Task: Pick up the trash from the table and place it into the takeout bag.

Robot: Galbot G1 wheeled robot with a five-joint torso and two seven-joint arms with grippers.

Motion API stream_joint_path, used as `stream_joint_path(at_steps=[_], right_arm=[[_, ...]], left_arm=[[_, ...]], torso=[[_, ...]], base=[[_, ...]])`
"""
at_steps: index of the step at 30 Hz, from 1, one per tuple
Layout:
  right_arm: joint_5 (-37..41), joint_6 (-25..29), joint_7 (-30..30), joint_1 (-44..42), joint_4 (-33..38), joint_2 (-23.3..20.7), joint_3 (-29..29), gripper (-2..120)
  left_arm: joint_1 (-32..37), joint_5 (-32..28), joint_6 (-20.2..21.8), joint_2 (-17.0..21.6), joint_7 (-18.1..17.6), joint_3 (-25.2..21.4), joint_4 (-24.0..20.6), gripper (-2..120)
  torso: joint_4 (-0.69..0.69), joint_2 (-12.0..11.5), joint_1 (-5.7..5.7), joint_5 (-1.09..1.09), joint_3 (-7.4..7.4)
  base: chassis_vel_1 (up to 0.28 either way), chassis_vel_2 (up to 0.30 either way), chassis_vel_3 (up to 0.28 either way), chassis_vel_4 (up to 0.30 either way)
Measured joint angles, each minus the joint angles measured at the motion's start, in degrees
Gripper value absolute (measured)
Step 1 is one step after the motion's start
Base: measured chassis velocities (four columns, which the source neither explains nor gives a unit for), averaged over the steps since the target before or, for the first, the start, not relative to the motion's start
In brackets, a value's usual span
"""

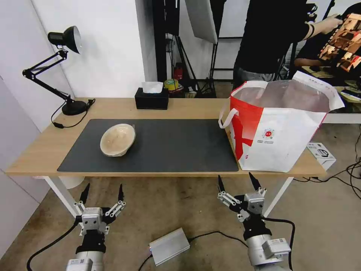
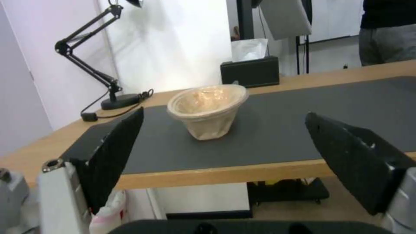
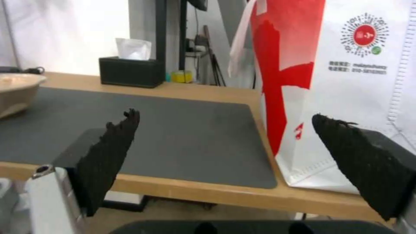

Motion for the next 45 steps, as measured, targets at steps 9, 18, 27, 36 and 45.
stream_joint_path(at_steps=[9, 18, 27, 36, 45], right_arm=[[-1.56, 0.52, 1.47, -0.92, -0.85, 0.37, -0.33, 99], [-2.85, 0.64, 2.41, -1.69, -1.37, 0.48, -0.68, 99], [-3.15, 0.99, 2.96, -2.04, -1.67, 0.84, -1.28, 99], [-3.10, 1.01, 3.14, -1.93, -1.74, 0.99, -1.35, 99], [-3.04, 1.01, 3.15, -1.92, -1.85, 1.16, -1.40, 96]], left_arm=[[0.20, 0.03, -0.13, -0.01, -0.01, -0.08, -0.01, 100], [0.33, 0.07, -0.19, -0.01, -0.02, -0.03, -0.11, 100], [0.43, 0.07, -0.22, -0.01, -0.05, -0.20, -0.45, 100], [0.36, 0.02, -0.21, 0.00, -0.05, -0.29, -0.59, 100], [0.23, -0.05, -0.16, 0.00, -0.06, -0.31, -0.53, 100]], torso=[[0.00, 0.00, 0.00, 0.00, 0.00], [0.00, 0.00, 0.00, 0.00, 0.00], [0.00, 0.00, 0.00, 0.00, 0.00], [0.00, 0.00, 0.00, 0.00, 0.00], [0.00, 0.00, 0.00, 0.00, 0.00]], base=[[0.000, 0.000, 0.000, 0.000], [0.000, 0.000, 0.000, 0.000], [0.000, 0.000, 0.000, 0.000], [0.000, 0.000, 0.000, 0.000], [0.000, 0.000, 0.000, 0.000]])
